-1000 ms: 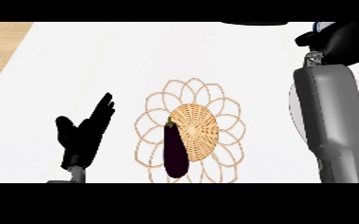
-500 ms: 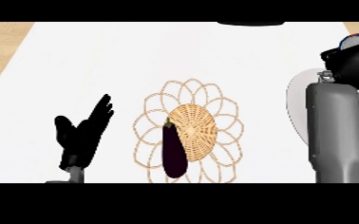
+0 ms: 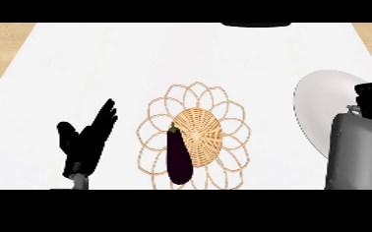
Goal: Pick the can from the placemat and place it in the plate
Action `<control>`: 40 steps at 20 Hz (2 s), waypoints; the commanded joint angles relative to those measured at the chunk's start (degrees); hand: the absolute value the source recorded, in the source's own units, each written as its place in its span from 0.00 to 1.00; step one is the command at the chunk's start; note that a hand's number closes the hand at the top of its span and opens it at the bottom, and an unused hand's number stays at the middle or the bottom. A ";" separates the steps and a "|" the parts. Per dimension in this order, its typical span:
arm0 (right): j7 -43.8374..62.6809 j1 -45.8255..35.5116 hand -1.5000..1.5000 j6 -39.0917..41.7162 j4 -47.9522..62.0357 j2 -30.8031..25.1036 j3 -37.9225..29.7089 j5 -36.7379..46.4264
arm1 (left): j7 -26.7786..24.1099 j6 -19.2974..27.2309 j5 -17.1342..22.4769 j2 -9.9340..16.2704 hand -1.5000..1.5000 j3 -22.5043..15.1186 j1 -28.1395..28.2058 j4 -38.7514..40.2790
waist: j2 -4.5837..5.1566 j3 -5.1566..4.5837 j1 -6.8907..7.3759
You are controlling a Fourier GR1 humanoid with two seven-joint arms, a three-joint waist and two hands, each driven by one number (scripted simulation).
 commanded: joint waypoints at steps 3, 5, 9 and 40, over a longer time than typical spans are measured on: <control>7.12 3.86 1.00 -12.05 -2.51 0.96 -5.59 -3.70 | 0.17 0.04 0.07 0.21 0.50 0.93 0.56 2.38 | -0.21 -0.36 -0.75; 5.62 4.55 1.00 -16.27 2.14 -1.36 -9.04 -6.21 | -0.37 0.15 0.07 -0.57 0.50 1.03 -1.34 4.45 | 0.12 -0.32 -0.73; 1.23 3.56 0.00 -5.14 7.80 0.68 -15.33 -21.00 | -0.17 0.42 -0.36 -0.39 0.50 0.90 -0.04 4.09 | -0.08 -0.27 -1.37; -20.29 36.94 0.00 -40.11 -18.18 1.70 27.29 -68.37 | -0.25 -0.52 -1.50 -1.05 0.50 0.69 0.59 4.48 | -0.52 -0.51 -1.22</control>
